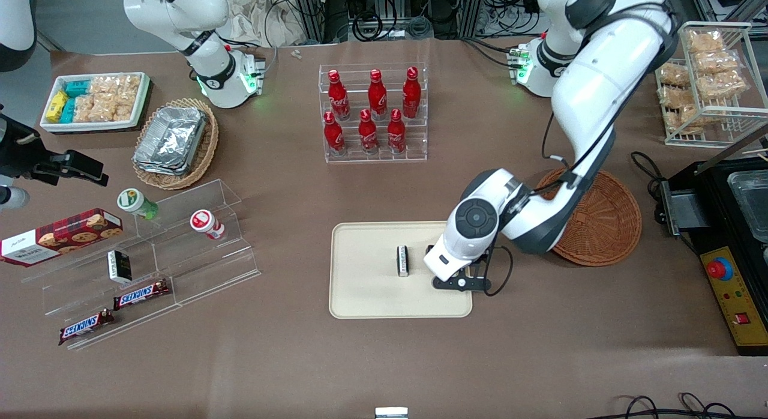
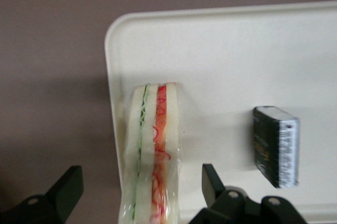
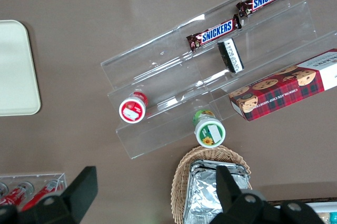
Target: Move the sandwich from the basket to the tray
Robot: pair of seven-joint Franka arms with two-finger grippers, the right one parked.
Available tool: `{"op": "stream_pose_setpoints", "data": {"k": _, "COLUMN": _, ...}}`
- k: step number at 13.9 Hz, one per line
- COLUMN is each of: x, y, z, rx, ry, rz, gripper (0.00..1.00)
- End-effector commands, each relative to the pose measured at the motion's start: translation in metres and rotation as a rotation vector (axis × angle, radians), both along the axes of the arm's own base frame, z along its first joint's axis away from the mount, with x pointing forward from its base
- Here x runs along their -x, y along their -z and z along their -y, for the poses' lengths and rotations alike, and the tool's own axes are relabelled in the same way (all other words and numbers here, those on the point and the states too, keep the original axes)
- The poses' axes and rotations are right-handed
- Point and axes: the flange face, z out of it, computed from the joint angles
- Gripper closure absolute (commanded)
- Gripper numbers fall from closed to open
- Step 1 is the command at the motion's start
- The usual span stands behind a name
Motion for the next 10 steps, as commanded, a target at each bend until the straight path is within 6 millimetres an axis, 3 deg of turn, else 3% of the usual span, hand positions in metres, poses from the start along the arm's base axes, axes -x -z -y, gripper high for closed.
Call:
{"op": "stream_pose_setpoints", "data": {"k": 1, "x": 0.024, "y": -0.101, "z": -0.012, "rx": 0.004, "ry": -0.039, "rz": 0.037, "gripper": 0.0}}
{"op": "stream_pose_setpoints", "data": {"k": 2, "x": 0.034, "y": -0.131, "z": -0.017, "rx": 0.004, "ry": -0.039, "rz": 0.05, "gripper": 0.0}}
{"op": "stream_pose_setpoints", "data": {"k": 5, "x": 0.049, "y": -0.2, "z": -0.064, "rx": -0.033, "ry": -0.035, "rz": 0.029, "gripper": 0.0}}
{"op": "stream_pose_setpoints", "data": {"k": 7, "x": 0.054, "y": -0.247, "z": -0.119, "rx": -0.035, "ry": 0.005, "rz": 0.0, "gripper": 0.0}}
{"op": "stream_pose_setpoints", "data": {"k": 10, "x": 0.068, "y": -0.289, "z": -0.195, "rx": -0.032, "ry": 0.015, "rz": -0.007, "gripper": 0.0}}
